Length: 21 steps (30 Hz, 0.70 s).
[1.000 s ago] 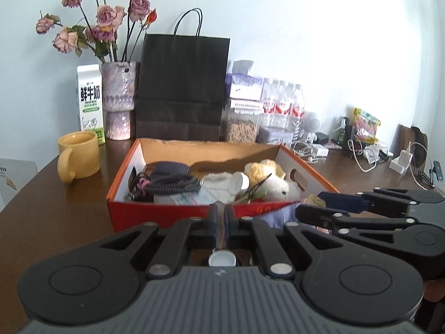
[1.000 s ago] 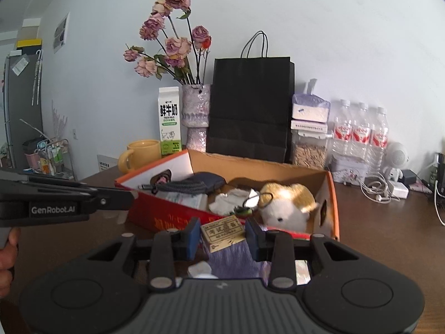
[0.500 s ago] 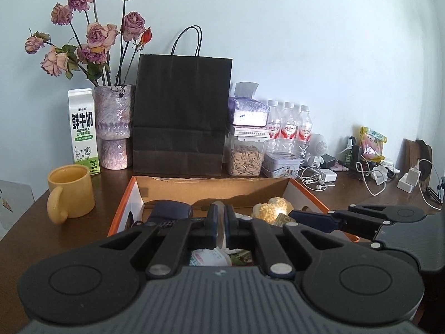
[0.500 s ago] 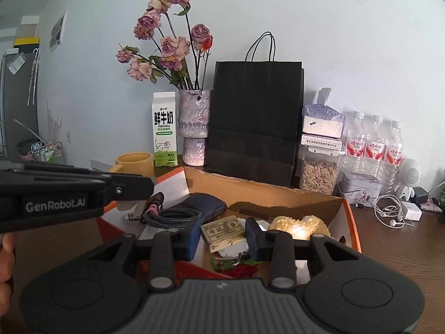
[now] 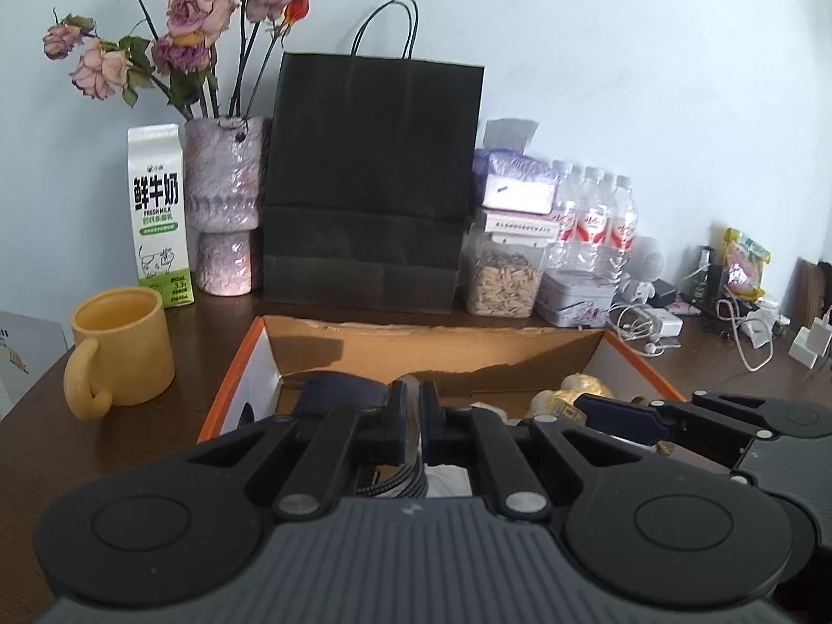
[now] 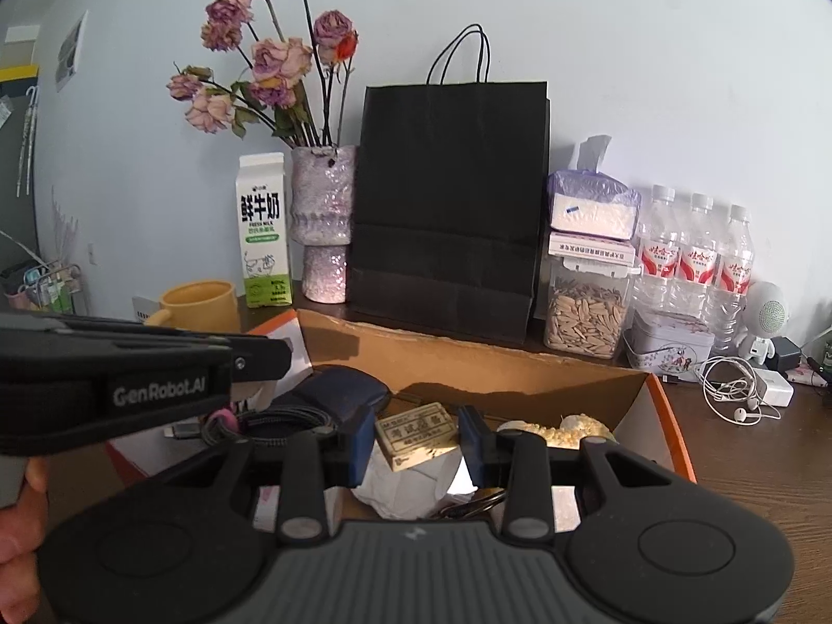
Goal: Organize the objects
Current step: 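Carry the strip and gold box over the box and open both tools, then withdraw both tools from the box toward the remaining caps and pouch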
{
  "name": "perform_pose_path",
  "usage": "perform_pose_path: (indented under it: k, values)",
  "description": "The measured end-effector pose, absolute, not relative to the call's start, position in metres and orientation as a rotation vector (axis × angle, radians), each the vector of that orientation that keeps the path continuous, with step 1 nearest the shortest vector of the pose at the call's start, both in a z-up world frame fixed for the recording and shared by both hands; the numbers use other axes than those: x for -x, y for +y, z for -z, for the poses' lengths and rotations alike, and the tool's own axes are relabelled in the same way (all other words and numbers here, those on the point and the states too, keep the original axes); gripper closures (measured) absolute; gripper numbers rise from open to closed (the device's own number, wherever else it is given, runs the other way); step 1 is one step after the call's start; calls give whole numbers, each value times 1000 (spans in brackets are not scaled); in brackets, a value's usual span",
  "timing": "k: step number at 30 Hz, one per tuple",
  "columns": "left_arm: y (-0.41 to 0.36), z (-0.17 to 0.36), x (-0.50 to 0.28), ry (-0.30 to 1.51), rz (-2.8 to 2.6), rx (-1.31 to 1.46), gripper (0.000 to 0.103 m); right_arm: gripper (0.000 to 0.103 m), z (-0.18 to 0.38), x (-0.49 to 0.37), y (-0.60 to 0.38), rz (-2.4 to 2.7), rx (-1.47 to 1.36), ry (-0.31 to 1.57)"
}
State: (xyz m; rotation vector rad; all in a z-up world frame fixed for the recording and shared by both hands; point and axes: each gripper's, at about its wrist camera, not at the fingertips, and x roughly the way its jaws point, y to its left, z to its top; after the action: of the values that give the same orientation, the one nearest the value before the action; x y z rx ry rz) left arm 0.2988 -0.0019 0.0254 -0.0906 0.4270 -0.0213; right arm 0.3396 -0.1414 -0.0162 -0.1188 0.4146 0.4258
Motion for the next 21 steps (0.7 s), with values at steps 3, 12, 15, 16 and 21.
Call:
perform_pose_path:
  k: [3,12,15,16,21]
  values:
    - [-3,-22,-301,438,23,83,97,69,19,-342,-142,-421,116,426]
    - [0,-22,-295,424,-6,102,57,0,21,-338,-153,-387,88,430]
    - [0,-24,-290,380,-63,95,0,0,20,-337,-155,-394,79,428]
    - [0,-25,-289,374,-70,87,0,0,21,-337,-155,-394,79,428]
    - [2,-24,-290,385,-73,100,0,0,21,-336,-155,-394,79,426]
